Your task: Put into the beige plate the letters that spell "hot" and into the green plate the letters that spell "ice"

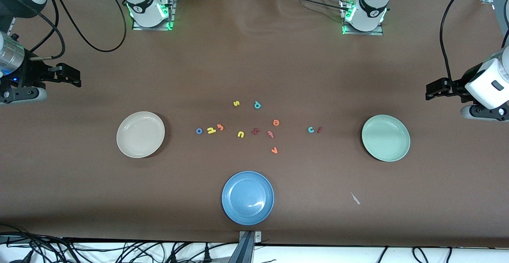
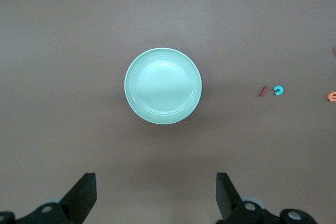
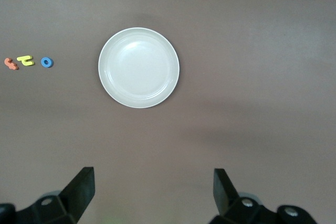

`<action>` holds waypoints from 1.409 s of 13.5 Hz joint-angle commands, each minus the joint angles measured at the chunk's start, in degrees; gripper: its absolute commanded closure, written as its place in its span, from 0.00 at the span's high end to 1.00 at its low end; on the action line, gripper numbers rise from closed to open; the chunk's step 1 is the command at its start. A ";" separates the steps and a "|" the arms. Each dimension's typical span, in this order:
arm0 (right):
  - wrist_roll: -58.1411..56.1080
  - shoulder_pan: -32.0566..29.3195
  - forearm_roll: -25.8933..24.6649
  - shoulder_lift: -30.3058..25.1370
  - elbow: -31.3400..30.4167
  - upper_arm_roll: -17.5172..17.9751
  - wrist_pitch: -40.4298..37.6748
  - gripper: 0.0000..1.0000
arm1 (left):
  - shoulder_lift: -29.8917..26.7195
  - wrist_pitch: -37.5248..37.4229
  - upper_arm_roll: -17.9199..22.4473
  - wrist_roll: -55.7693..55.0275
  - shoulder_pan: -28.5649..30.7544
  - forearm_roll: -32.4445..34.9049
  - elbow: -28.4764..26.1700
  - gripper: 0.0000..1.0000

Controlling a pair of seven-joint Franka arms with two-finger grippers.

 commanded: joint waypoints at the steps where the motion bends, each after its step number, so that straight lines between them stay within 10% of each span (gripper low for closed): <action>1: 0.13 -0.55 2.66 -0.06 0.26 -0.94 0.03 1.00 | -1.10 0.53 0.13 1.11 0.28 -1.48 -1.07 1.00; 19: -0.05 0.15 5.92 0.29 0.26 -2.97 0.03 1.00 | -1.10 0.44 0.13 0.67 0.28 -1.39 -1.07 1.00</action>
